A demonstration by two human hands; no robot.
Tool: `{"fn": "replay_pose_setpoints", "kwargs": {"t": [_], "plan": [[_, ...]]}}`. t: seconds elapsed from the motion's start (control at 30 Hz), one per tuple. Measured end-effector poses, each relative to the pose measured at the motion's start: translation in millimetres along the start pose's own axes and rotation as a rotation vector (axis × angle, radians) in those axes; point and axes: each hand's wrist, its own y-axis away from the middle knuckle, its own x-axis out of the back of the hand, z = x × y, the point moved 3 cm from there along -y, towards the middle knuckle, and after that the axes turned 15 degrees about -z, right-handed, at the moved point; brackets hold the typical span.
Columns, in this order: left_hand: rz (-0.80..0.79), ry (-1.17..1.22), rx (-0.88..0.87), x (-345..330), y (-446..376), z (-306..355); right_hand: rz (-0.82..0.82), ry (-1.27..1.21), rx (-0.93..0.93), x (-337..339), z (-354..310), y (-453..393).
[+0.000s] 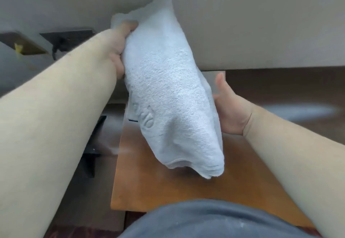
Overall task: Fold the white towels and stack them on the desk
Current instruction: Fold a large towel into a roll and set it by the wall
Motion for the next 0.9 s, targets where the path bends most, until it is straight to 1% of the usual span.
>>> {"fn": "replay_pose_setpoints", "kwargs": {"t": [0.03, 0.13, 0.27, 0.3, 0.37, 0.43, 0.53, 0.57, 0.67, 0.73, 0.8, 0.87, 0.9], "plan": [[0.019, 0.01, 0.095, -5, -6, 4, 0.015, 0.01, -0.013, 0, 1, 2], [0.045, 0.202, 0.054, 2, -3, -15, 0.019, -0.014, 0.015, 0, 0, 9], [0.11, 0.368, 0.055, 7, -6, -38, -0.008, -0.019, -0.09, 9, -1, 29], [0.146, 0.405, 0.04, 11, -5, -45, -0.043, -0.02, -0.112, 11, -2, 36], [0.23, 0.468, -0.012, 21, -3, -60, -0.179, -0.061, -0.116, 17, -7, 50], [0.324, 0.543, -0.005, 28, 2, -78, -0.303, -0.271, -0.054, 22, -11, 60], [0.52, 0.698, 0.038, 36, 5, -100, -0.364, -0.477, 0.122, 25, -17, 66], [0.577, 0.74, 0.039, 36, 4, -103, -0.361, -0.485, 0.181, 27, -20, 65], [0.681, 0.837, 0.01, 33, -5, -111, -0.245, -0.424, 0.307, 47, -32, 57], [0.675, 0.874, 0.02, 29, -12, -123, -0.08, -0.487, 0.36, 70, -37, 52], [0.578, 0.908, 0.01, 25, -16, -141, 0.126, -0.574, 0.369, 93, -32, 49], [0.471, 0.892, 0.011, 25, -15, -155, 0.404, -0.592, 0.364, 114, -23, 51], [0.435, 0.871, 0.016, 28, -13, -159, 0.561, -0.551, 0.374, 123, -21, 54]]}}
